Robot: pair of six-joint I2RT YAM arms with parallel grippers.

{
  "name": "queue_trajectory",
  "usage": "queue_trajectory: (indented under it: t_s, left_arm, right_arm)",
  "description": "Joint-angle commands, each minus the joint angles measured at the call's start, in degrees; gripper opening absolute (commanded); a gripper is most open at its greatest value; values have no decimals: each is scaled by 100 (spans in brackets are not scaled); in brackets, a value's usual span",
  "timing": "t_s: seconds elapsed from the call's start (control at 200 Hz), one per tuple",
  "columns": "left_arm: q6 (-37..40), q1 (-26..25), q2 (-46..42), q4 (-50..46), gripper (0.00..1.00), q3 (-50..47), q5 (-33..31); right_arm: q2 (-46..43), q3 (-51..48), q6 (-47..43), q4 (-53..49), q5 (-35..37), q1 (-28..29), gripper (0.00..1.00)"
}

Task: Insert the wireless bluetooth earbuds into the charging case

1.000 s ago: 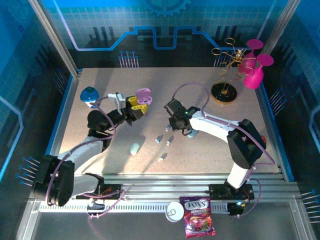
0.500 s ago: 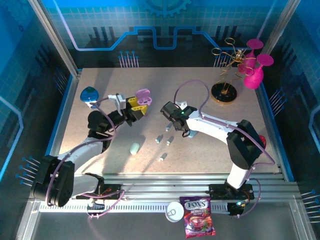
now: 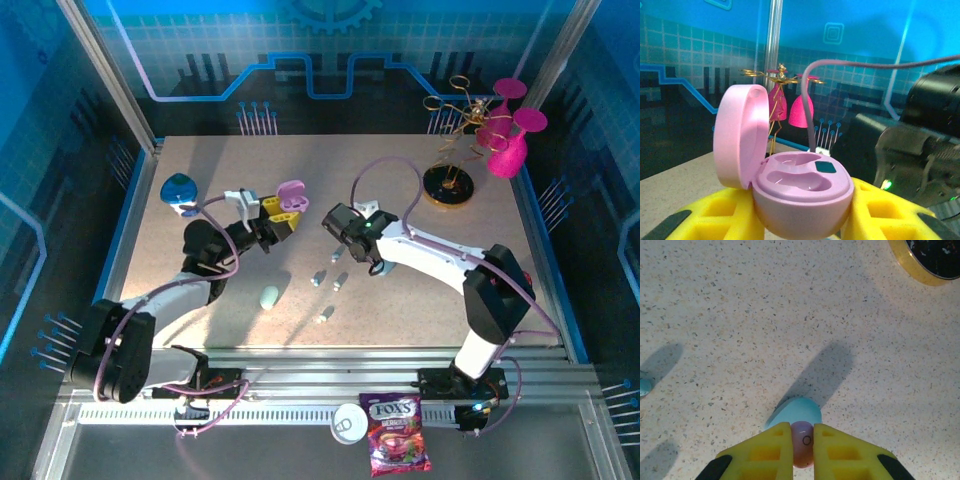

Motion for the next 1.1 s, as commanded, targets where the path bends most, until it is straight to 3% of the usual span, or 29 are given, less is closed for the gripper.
queue_trajectory:
  t_s: [0.0, 0.18, 0.47, 0.66, 1.091]
  left_arm:
    - [422, -115, 151, -34, 22, -47, -229]
    - [863, -352, 563, 7, 21, -34, -478]
    - [1249, -620, 1131, 241, 21, -12, -730]
    - [1807, -965, 1255, -268, 21, 92, -1012]
    - [2031, -1350, 1457, -458, 21, 317, -1144]
  right_arm:
    - [-375, 244, 89, -249, 266, 196, 12]
    - [-851, 403, -178, -129, -22, 449, 12]
    - [-1570, 359, -509, 912, -1549, 494, 12]
    - [-1538, 577, -647, 1140, -1827, 543, 12]
    - [-1255, 743, -778, 1526, -2189, 548, 12]
